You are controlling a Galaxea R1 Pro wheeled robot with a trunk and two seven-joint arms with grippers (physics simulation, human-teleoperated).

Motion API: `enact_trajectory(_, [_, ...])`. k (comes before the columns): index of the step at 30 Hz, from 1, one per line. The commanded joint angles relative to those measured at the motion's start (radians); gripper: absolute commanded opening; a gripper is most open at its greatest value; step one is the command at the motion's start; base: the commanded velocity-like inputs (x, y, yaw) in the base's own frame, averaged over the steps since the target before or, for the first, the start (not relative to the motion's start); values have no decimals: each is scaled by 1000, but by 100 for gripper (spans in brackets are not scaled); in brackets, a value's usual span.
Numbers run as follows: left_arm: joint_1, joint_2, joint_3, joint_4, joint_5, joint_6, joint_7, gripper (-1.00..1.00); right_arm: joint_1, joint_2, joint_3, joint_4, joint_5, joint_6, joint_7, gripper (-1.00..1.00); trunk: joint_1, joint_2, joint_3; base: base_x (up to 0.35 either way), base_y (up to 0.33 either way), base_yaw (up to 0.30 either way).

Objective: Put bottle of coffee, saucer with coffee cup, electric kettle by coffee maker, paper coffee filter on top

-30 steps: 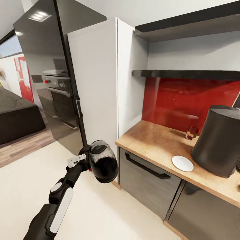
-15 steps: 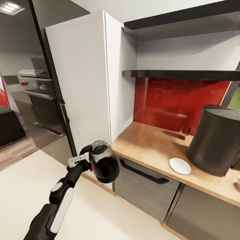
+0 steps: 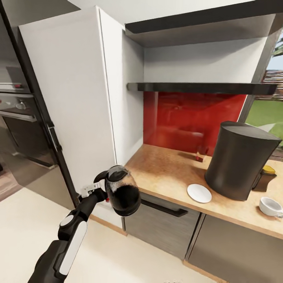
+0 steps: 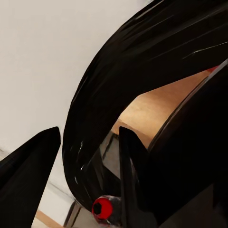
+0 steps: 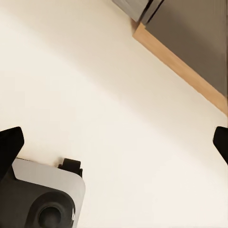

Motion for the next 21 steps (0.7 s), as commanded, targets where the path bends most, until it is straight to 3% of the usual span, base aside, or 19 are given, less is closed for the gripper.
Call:
enact_trajectory(1, [0,0,-1,-2,10,4,9,-100,-1,-1,6,1,3,-2,-4,100,0,-1,-2,1,0,-261])
enact_trajectory(8, [0,0,-1,-2,10,4,12,-100,-1,-1,6,1,3,-2,-4,100,0,-1,-2,0,0,-256])
enact_trajectory(16, [-1,0,-1,-2,10,3,13,-100,-1,1,6,1,3,-1,-4,100,0,-1,-2,0,0,-38])
enact_trajectory(21, [-1,0,-1,-2,9,3,13,-100,-1,1,6,1,3,-1,-4,100,0,-1,-2,0,0,-201])
